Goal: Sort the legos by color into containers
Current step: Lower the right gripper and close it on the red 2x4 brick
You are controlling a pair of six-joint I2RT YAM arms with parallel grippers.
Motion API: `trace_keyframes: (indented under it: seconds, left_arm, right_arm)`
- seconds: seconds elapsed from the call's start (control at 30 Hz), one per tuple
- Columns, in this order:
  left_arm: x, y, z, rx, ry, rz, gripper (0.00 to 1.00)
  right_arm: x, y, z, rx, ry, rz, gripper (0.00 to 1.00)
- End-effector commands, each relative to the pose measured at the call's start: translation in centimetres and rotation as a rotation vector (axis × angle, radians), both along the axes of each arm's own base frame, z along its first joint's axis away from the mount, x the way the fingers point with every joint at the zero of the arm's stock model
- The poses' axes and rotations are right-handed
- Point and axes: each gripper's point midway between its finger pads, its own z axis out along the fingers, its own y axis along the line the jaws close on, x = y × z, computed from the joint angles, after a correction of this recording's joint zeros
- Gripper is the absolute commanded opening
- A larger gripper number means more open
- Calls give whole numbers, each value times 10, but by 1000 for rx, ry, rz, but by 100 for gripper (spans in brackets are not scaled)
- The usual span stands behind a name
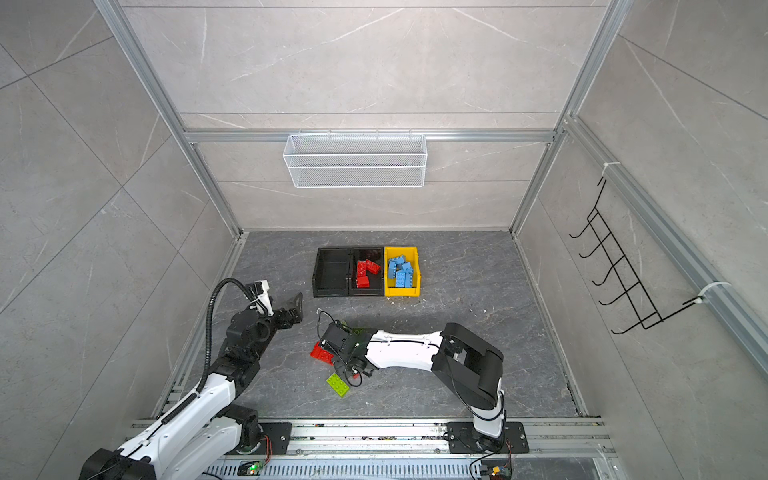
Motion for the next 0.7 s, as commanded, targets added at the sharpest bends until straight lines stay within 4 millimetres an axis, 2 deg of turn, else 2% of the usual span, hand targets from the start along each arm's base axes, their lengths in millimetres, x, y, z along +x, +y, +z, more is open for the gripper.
trace_keyframes:
  seconds: [0.0, 0.47, 0.57, 0.67]
  left_arm:
    - [2, -2, 11, -15, -38, -3, 99]
    - [2, -1, 12, -13, -40, -1, 99]
    - [2, -1, 13, -12, -42, -1, 99]
    - [1, -1, 13, -12, -45, 0, 99]
  right_arm:
    - [3, -1, -2, -34, -17, 14, 50]
    - [7, -4, 0, -52, -43, 17, 41]
    - [8, -1, 6, -32, -53, 16, 39]
    - [11, 4, 20, 13, -77, 18, 38]
